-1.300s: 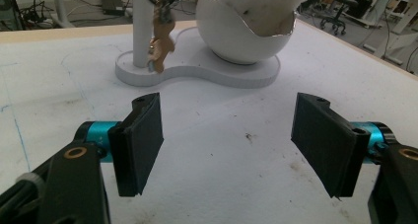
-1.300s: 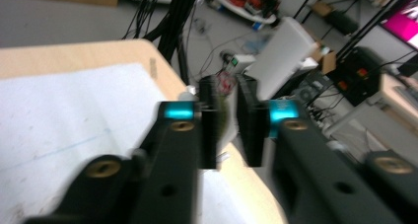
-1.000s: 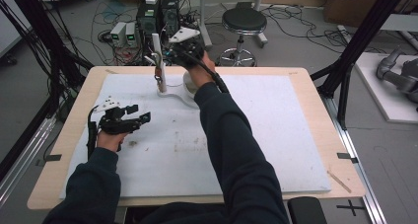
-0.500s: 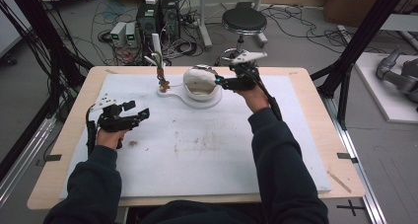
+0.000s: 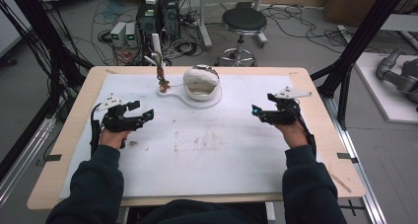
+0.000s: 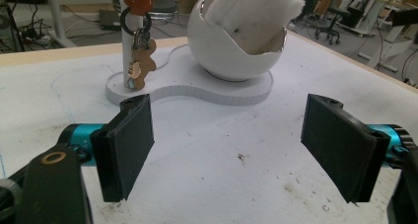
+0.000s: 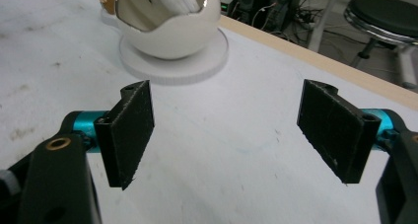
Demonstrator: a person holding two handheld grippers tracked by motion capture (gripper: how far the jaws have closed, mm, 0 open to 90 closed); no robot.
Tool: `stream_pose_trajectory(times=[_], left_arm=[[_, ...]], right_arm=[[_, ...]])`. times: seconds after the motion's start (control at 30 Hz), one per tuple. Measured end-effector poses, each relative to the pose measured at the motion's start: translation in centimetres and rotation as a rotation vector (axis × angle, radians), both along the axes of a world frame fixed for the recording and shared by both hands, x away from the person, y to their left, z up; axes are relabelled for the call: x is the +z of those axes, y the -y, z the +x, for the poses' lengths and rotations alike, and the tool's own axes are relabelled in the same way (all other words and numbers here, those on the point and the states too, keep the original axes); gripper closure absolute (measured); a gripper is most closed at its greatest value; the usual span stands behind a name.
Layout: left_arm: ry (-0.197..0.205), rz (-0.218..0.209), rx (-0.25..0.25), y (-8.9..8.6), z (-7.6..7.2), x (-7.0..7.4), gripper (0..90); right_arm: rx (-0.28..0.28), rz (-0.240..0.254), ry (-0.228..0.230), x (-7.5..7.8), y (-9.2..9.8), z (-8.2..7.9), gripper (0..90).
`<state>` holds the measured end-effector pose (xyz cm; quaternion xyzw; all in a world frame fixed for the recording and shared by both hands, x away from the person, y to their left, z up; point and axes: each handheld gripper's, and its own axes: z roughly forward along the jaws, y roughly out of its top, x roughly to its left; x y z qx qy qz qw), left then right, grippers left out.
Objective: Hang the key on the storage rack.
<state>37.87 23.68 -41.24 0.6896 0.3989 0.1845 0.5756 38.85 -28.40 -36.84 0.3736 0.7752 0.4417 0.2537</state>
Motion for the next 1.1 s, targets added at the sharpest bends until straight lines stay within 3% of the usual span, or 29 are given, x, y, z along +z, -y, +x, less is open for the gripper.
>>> stream_pose_trajectory(times=[0.17, 0.37, 1.1], left_arm=[[0.006, 0.007, 0.003, 0.0, -0.1, 0.1, 20.2], [0.022, 0.015, -0.006, 0.2, -0.4, 0.4, 20.4], [0.024, 0.020, -0.012, 0.3, -0.8, 0.4, 20.9]], right_arm=[[-0.040, 0.033, 0.030, -1.1, 1.8, -2.1, 22.1], [-0.062, 0.010, 0.036, -1.6, 3.1, -4.0, 22.0], [-0.083, -0.015, 0.029, -2.2, 3.6, -4.3, 22.0]])
